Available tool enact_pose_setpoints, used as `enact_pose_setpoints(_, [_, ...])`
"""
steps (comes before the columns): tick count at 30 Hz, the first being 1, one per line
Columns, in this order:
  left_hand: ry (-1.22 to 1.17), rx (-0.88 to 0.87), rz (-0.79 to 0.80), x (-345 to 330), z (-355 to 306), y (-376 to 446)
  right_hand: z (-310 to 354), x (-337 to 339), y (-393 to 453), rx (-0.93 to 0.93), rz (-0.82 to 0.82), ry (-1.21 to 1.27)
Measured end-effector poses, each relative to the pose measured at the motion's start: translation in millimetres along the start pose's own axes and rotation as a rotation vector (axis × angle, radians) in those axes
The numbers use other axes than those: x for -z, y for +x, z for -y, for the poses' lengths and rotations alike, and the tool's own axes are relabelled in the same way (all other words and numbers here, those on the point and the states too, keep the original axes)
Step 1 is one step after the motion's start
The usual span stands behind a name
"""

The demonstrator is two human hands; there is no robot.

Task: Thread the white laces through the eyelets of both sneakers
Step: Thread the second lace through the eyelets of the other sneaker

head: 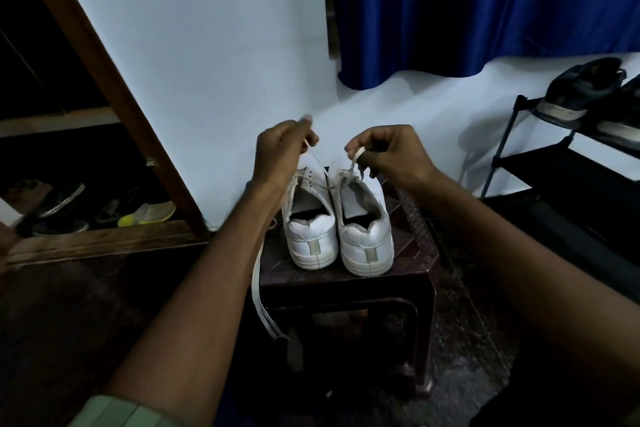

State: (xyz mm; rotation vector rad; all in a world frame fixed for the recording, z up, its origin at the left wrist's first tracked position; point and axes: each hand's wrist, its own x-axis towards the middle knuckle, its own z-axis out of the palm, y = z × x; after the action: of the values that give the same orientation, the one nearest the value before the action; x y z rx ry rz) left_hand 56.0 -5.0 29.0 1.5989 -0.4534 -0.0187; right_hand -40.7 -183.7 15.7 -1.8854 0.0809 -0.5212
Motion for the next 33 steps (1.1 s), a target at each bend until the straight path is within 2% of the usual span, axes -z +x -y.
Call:
enact_pose_setpoints(1, [-0.124, 0.070, -0.003, 0, -4, 0, -1, -2, 0, 0.014, 0.029, -0.038])
enact_pose_setpoints(2, [-0.149, 0.095, -0.003, 1, -5, 1, -3, -4, 1, 0.023, 0.052, -0.079])
enact_pose_setpoints(3, [-0.021, 0.058, 0.000, 4, -3, 3, -5, -6, 1, 0.031, 0.066, -0.121])
enact_pose_setpoints(6, [0.725, -0.195, 0.098, 15, 10, 6, -8, -9, 0, 0.066, 0.060, -0.230])
enact_pose_setpoints(8, [0.965, -0.257, 0.202, 13, 9, -1, -9, -10, -1, 0.087, 0.039, -0.285])
enact_pose_setpoints(10, [1.112, -0.281, 0.219, 10, 7, -3, -9, -13, -2, 0.108, 0.023, -0.368])
enact_pose_setpoints(12, [1.116, -0.257, 0.234, 11, 6, -1, -10, -13, -2, 0.113, 0.042, -0.450])
enact_pose_setpoints(15, [0.781, -0.229, 0.264, 16, 5, 3, -16, -13, -1, 0.086, 0.110, -0.537])
enact_pose_setpoints(18, [0.410, -0.245, 0.118, 17, 0, 3, -20, -14, 0, 0.057, 0.128, -0.598])
enact_pose_setpoints(21, [0.294, -0.244, 0.022, 19, -1, 6, -20, -16, -2, 0.038, 0.166, -0.669])
enact_pose_setpoints(24, [0.460, -0.315, 0.027, 26, 3, 8, -21, -16, -2, 0.050, 0.202, -0.705])
enact_pose_setpoints(28, [0.947, -0.445, 0.122, 38, 11, 12, -21, -10, 2, 0.058, 0.204, -0.710])
enact_pose_setpoints(30, [1.025, -0.442, 0.127, 41, 13, 12, -21, -9, 2, 0.060, 0.204, -0.721])
enact_pose_setpoints(33, [0.981, -0.456, 0.114, 41, 12, 13, -22, -9, 2, 0.068, 0.202, -0.720])
